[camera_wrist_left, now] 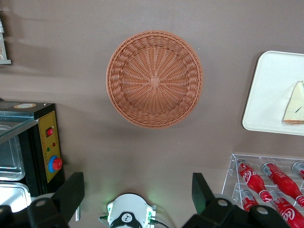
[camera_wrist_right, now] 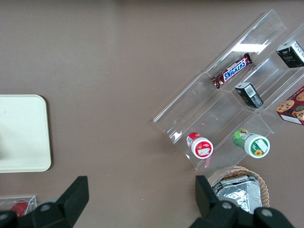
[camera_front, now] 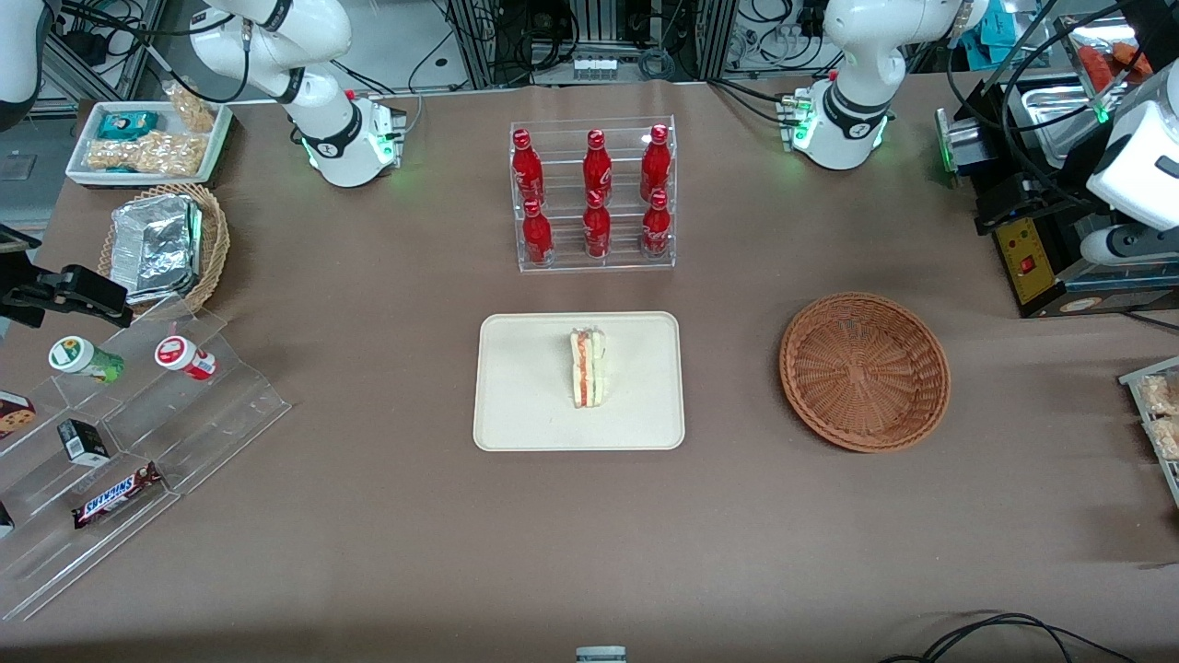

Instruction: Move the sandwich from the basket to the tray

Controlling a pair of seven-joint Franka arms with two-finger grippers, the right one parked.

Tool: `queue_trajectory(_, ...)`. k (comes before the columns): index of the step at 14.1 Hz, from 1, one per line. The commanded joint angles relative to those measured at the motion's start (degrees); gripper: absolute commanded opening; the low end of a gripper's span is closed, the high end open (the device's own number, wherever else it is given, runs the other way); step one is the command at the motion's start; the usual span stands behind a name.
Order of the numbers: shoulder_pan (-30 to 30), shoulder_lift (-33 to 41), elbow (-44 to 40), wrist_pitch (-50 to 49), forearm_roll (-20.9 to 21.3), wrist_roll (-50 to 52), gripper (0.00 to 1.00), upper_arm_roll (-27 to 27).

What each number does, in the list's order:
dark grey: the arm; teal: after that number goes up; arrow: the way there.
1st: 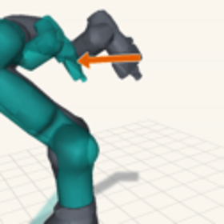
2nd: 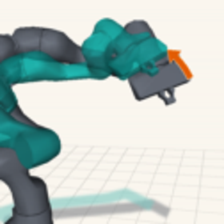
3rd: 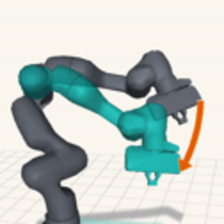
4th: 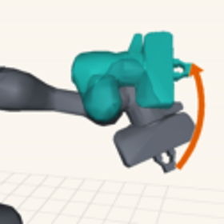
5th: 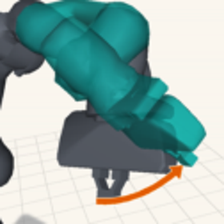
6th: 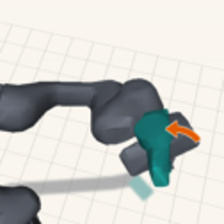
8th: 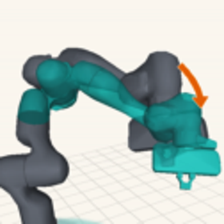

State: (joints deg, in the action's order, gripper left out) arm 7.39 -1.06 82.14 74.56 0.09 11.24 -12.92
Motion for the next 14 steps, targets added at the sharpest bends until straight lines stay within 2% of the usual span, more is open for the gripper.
queue_trajectory(1, 0.43, 1.06, 1.44, 2.68, 0.43, -0.78, 1.0, 0.01)
queue_trajectory(10, 0.34, 2.02, 1.7, 3.05, 0.52, -0.87, 1.0, 0.01)
queue_trajectory(14, 0.34, 4.14, 4.69, 2.87, 0.7, -0.96, 1.0, 0.09)
